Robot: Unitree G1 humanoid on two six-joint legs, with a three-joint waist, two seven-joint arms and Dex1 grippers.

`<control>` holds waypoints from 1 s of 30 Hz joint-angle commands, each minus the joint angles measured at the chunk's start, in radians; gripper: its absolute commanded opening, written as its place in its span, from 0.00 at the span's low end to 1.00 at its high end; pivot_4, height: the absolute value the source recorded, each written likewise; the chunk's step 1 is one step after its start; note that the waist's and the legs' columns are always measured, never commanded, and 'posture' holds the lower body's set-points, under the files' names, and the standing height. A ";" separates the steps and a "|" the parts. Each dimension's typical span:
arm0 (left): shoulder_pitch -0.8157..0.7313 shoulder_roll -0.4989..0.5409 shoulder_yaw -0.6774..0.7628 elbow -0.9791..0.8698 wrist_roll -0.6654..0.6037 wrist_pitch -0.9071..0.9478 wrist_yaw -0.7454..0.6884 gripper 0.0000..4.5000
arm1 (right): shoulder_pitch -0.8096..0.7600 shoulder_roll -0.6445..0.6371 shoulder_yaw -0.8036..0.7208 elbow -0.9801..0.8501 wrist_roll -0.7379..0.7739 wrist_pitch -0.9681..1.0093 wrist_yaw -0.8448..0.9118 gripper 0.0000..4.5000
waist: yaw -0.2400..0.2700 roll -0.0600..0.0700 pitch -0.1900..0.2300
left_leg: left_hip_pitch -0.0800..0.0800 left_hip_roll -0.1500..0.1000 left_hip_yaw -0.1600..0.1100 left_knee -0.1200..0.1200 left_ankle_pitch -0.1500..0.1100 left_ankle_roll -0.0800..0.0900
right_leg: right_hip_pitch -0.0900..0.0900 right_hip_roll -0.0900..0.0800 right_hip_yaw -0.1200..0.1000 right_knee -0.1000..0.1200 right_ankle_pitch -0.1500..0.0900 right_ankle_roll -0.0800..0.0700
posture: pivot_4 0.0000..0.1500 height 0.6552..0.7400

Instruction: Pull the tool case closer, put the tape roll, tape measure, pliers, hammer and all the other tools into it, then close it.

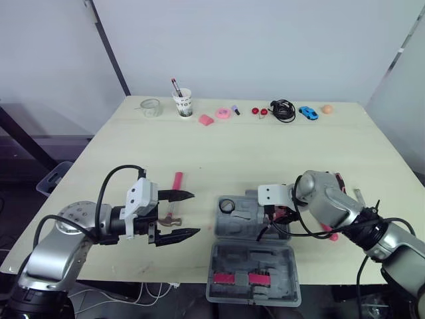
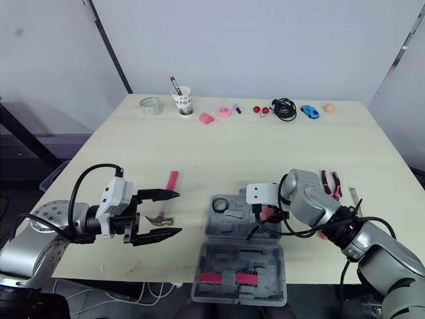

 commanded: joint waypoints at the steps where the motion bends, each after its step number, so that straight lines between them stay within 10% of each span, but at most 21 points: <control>1: -0.003 0.002 0.014 -0.002 -0.002 -0.020 -0.005 1.00 | 0.015 0.001 -0.035 0.004 -0.010 -0.050 -0.021 0.95 | -0.002 0.000 0.000 | 0.000 0.000 0.000 0.000 0.000 0.000 | 0.000 0.000 0.000 0.000 0.000 0.000 | 1.00 1.00; 25: -0.025 -0.012 -0.008 0.020 0.004 -0.031 -0.027 1.00 | 0.317 -0.033 -0.535 -0.191 0.355 -0.268 -0.064 0.99 | -0.022 -0.001 0.000 | 0.002 0.000 0.002 -0.002 0.000 0.000 | 0.001 0.000 0.002 0.000 0.000 0.001 | 1.00 1.00; 30: -0.029 -0.023 -0.019 0.022 0.009 -0.033 -0.027 1.00 | 0.388 0.074 -0.626 -0.129 0.487 -0.366 -0.095 0.58 | -0.021 -0.001 0.000 | 0.005 0.000 0.004 -0.003 0.000 0.000 | 0.001 0.000 0.004 0.000 0.001 0.002 | 1.00 1.00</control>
